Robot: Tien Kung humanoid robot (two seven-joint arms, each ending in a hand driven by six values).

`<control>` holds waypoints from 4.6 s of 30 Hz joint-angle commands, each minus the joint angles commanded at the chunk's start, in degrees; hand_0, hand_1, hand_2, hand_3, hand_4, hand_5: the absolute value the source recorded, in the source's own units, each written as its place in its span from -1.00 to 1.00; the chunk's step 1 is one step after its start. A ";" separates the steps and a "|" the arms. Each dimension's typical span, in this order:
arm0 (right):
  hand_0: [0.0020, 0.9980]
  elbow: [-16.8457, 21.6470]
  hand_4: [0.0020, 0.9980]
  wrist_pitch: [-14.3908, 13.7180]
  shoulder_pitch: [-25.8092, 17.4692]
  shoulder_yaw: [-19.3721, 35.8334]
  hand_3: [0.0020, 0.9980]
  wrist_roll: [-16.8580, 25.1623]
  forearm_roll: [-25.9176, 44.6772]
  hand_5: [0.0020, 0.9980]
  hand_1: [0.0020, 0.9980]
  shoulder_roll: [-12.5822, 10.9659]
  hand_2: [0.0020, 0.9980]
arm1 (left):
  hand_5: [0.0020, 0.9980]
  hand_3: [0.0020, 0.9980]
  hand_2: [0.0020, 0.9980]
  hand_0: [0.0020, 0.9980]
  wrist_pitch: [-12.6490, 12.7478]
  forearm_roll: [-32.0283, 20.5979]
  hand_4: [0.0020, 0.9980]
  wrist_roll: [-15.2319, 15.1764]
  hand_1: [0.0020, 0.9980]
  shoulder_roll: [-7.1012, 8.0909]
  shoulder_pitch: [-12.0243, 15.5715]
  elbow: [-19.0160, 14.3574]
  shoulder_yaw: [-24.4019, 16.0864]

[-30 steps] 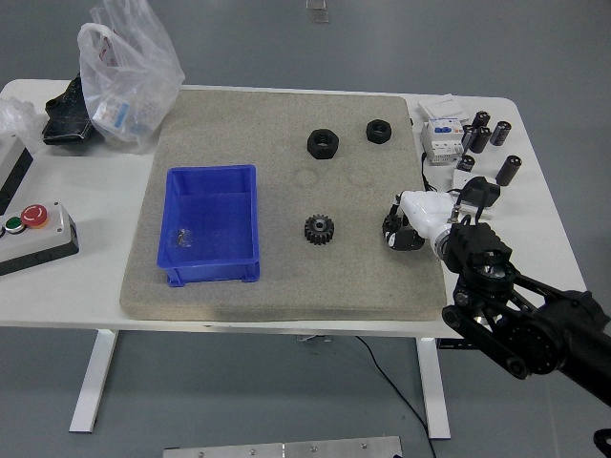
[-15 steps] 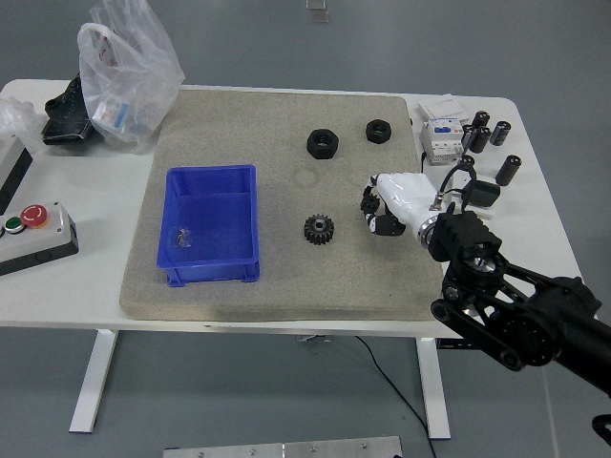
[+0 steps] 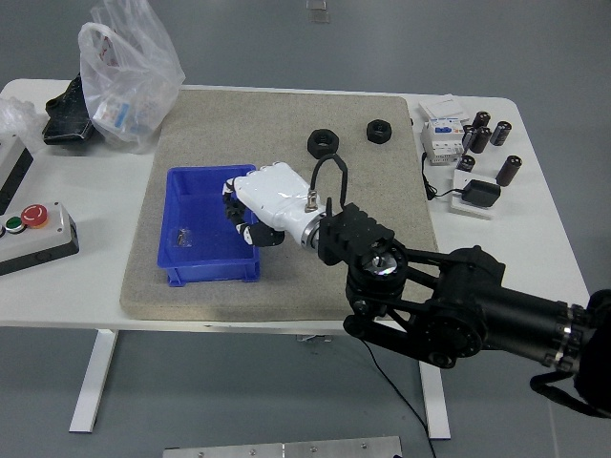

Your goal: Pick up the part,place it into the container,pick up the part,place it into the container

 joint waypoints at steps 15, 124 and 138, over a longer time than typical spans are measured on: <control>-0.54 -3.31 -0.48 -1.96 0.08 -1.27 0.64 0.32 1.19 -0.88 -0.24 1.78 -0.55 | -0.52 0.25 0.06 0.33 -0.02 0.09 0.25 0.06 -0.05 0.09 -0.01 0.00 0.09; 0.35 -4.98 0.41 -7.33 -0.11 -2.15 0.93 3.15 2.10 -0.22 0.66 1.09 0.81 | -0.51 0.25 0.06 0.33 -0.11 0.80 0.25 -0.02 -0.04 -0.07 -0.03 0.00 0.13; 0.28 0.12 0.58 -12.75 -9.76 11.94 0.78 12.19 14.35 -0.10 0.56 -7.68 0.68 | -0.51 0.25 0.06 0.33 -0.04 0.67 0.25 -0.38 -0.04 -0.36 0.15 0.00 0.06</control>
